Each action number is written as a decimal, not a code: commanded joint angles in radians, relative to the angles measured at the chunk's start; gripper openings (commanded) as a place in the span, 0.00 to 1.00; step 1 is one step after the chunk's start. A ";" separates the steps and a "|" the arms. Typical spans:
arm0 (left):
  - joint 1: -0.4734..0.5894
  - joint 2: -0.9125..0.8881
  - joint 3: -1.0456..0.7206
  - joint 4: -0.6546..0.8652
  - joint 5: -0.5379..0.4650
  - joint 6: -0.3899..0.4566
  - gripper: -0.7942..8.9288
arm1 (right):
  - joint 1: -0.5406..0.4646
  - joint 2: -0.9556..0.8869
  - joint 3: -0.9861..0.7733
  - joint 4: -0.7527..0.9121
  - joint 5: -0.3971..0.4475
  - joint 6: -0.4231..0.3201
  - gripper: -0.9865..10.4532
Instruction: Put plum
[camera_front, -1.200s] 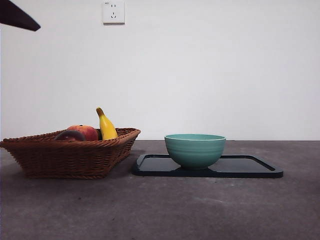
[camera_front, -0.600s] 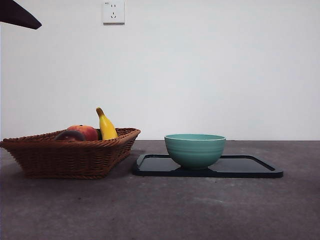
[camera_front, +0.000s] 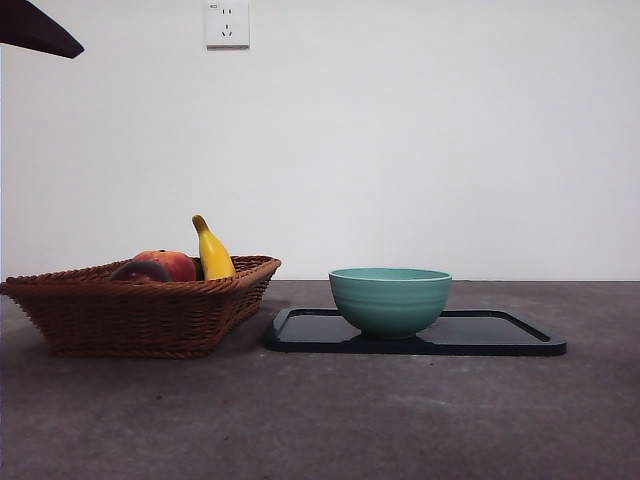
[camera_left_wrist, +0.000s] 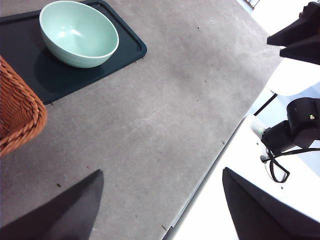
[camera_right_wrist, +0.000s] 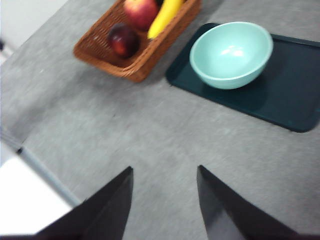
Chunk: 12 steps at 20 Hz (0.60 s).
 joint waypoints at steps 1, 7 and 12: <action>-0.003 0.005 0.016 0.008 0.010 0.013 0.47 | 0.003 0.036 0.005 0.054 0.039 0.089 0.26; -0.003 0.005 0.016 0.008 0.010 0.013 0.47 | -0.020 0.233 0.040 0.213 0.055 0.153 0.27; -0.003 0.005 0.016 0.008 0.010 0.017 0.47 | -0.099 0.559 0.184 0.267 0.054 0.113 0.28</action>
